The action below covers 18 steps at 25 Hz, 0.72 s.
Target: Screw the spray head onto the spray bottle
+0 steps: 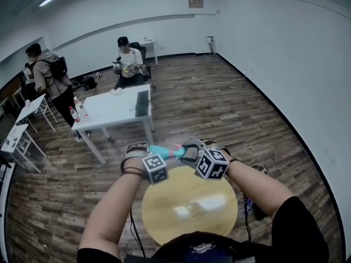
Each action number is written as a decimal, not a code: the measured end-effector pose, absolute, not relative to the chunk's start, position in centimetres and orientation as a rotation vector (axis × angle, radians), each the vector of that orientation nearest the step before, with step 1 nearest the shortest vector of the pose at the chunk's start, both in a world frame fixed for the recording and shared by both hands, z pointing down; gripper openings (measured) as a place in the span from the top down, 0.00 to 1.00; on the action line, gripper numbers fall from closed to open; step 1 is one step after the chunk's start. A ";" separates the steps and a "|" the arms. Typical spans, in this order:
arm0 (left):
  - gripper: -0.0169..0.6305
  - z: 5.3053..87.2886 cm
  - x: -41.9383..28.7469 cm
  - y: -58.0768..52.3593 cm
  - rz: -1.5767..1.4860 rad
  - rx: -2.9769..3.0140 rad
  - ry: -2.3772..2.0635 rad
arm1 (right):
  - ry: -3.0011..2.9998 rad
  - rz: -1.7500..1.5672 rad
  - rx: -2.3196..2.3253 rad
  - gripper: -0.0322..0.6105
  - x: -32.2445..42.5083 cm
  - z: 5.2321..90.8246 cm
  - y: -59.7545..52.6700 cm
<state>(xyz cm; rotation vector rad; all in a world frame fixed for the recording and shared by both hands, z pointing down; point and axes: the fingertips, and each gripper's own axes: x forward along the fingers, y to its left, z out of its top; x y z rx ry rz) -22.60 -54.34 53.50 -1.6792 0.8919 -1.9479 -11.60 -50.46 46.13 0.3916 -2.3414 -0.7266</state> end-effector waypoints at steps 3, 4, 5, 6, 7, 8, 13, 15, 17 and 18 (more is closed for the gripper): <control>0.27 54.1 -23.2 -55.0 -1.953 -1.566 0.872 | -2.462 -0.077 0.307 0.63 -11.3 47.7 -50.4; 0.27 53.9 -23.1 -54.8 -1.959 -1.534 0.862 | -2.456 0.054 0.276 0.63 -11.3 48.2 -50.1; 0.27 53.5 -23.0 -54.4 -1.971 -1.505 0.854 | -2.446 0.140 0.251 0.63 -11.2 48.6 -49.9; 0.27 53.0 -22.9 -53.9 -1.983 -1.485 0.850 | -2.440 0.196 0.233 0.63 -11.2 48.8 -49.6; 0.27 52.7 -22.8 -53.6 -1.988 -1.478 0.850 | -2.441 0.238 0.223 0.63 -11.1 48.8 -49.4; 0.27 52.7 -22.8 -53.5 -1.987 -1.481 0.852 | -2.447 0.273 0.216 0.63 -11.2 48.6 -49.3; 0.28 52.5 -22.9 -53.1 -1.996 -1.488 0.847 | -2.491 0.459 0.156 0.64 -12.0 47.5 -48.2; 0.28 52.5 -22.9 -53.0 -1.993 -1.493 0.854 | -2.505 0.529 0.139 0.64 -12.1 47.1 -48.0; 0.28 52.6 -22.8 -52.9 -1.990 -1.499 0.862 | -2.515 0.597 0.125 0.64 -12.0 46.9 -47.9; 0.28 52.6 -22.7 -52.9 -1.990 -1.502 0.865 | -2.517 0.631 0.120 0.64 -12.0 46.9 -47.9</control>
